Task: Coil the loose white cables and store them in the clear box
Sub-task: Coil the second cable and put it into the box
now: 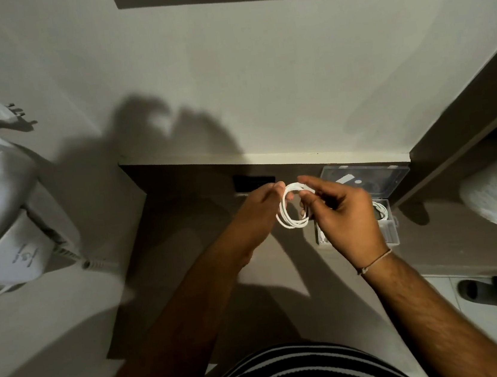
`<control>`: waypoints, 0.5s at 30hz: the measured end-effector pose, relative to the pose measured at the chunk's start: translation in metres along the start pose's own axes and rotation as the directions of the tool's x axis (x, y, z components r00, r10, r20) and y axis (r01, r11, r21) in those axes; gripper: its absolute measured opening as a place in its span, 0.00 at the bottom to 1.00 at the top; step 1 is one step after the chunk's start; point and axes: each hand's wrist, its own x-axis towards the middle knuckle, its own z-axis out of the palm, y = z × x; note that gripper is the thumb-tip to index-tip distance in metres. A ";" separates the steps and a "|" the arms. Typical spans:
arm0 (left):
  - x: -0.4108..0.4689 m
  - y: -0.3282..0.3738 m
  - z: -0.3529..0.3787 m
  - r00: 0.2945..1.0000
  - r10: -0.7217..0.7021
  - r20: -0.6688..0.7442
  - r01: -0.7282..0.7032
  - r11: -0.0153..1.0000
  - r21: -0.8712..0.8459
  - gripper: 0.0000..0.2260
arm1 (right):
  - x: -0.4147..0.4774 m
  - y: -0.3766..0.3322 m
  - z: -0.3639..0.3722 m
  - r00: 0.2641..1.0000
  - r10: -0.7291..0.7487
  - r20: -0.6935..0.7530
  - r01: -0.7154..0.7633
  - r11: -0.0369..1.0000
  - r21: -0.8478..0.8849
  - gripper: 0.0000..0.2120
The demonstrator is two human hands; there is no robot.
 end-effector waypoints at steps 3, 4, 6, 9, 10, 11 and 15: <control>-0.001 -0.005 0.009 0.977 0.212 0.017 -0.211 0.959 0.186 0.09 | 0.005 0.008 -0.011 0.997 0.048 -0.066 -0.050 0.998 -0.026 0.13; -0.002 -0.006 0.013 0.966 0.255 0.046 -0.258 0.929 0.265 0.09 | 0.005 0.012 -0.014 0.996 0.052 -0.076 -0.055 0.998 -0.038 0.13; -0.002 -0.010 0.025 0.935 0.342 0.091 -0.347 0.840 0.417 0.09 | 0.003 0.022 -0.019 0.995 0.037 -0.092 -0.044 0.996 -0.079 0.13; 0.009 -0.019 0.044 0.919 0.366 0.148 -0.382 0.731 0.565 0.08 | -0.004 0.046 -0.028 0.996 0.027 -0.090 -0.049 0.966 -0.253 0.13; 0.016 -0.024 0.053 0.931 0.319 0.177 -0.361 0.737 0.571 0.08 | -0.006 0.057 -0.033 0.995 0.044 -0.088 -0.070 0.944 -0.321 0.13; 0.024 -0.031 0.062 0.946 0.255 0.199 -0.323 0.769 0.551 0.08 | -0.008 0.069 -0.038 0.994 0.072 -0.083 -0.098 0.926 -0.365 0.13; 0.058 -0.063 0.118 0.982 -0.014 0.188 -0.050 0.942 0.331 0.10 | -0.021 0.124 -0.059 0.964 0.236 -0.126 -0.266 0.895 -0.359 0.13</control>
